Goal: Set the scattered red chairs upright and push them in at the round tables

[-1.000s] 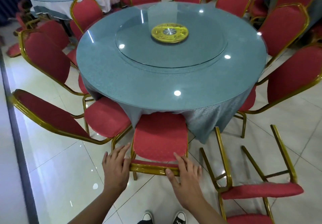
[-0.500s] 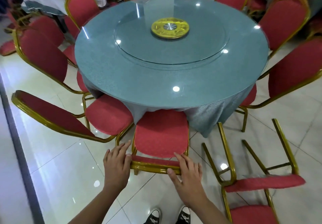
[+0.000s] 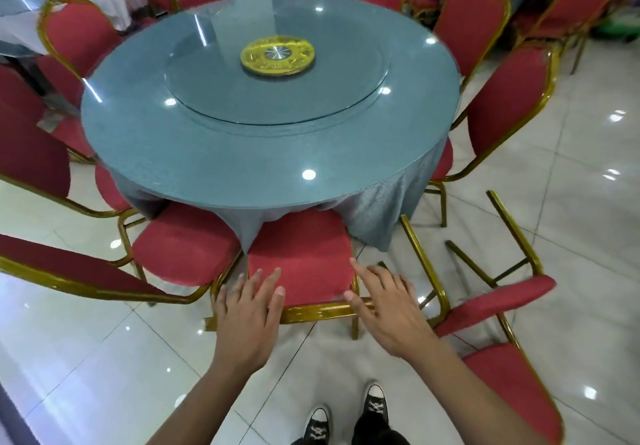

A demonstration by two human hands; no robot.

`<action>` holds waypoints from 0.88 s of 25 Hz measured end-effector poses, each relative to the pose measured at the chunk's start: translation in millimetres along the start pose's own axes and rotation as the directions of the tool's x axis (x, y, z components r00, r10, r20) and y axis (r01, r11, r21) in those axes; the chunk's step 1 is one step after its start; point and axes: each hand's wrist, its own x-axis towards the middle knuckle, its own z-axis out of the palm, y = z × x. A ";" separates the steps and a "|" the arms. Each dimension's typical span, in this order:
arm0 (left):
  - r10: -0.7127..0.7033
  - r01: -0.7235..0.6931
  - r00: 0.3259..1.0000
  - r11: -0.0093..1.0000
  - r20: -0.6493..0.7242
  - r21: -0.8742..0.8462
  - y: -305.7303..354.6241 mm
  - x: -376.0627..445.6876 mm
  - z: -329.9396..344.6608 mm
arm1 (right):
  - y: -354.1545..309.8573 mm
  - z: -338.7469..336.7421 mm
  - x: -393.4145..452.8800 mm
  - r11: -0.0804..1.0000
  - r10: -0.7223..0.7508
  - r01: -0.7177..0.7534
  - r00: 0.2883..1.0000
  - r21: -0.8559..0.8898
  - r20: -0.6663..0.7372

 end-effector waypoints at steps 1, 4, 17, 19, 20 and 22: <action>0.041 -0.041 0.999 0.999 -0.002 -0.001 7.7 -0.6 -4.9 | 0.8 -2.7 -5.3 1.000 0.019 -0.019 1.000 0.009 -0.023; 0.182 -0.182 0.983 0.983 0.036 0.003 28.9 -5.2 -7.0 | 7.7 -7.3 -30.0 0.992 0.109 -0.103 0.990 0.068 -0.091; 0.537 -0.542 0.819 0.840 0.202 -0.033 166.2 -79.7 53.5 | 96.5 -34.0 -199.2 0.895 0.431 -0.351 0.839 0.276 -0.333; 0.576 -0.579 0.793 0.814 0.199 -0.050 194.4 -102.3 64.4 | 122.4 -34.9 -230.1 0.875 0.473 -0.384 0.809 0.295 -0.349; 0.590 -0.591 0.781 0.804 0.203 -0.065 207.4 -113.2 69.6 | 134.7 -35.6 -244.6 0.867 0.489 -0.395 0.793 0.303 -0.364; 0.625 -0.626 0.752 0.777 0.212 -0.071 237.5 -140.3 83.7 | 161.8 -37.6 -280.9 0.851 0.519 -0.414 0.754 0.323 -0.402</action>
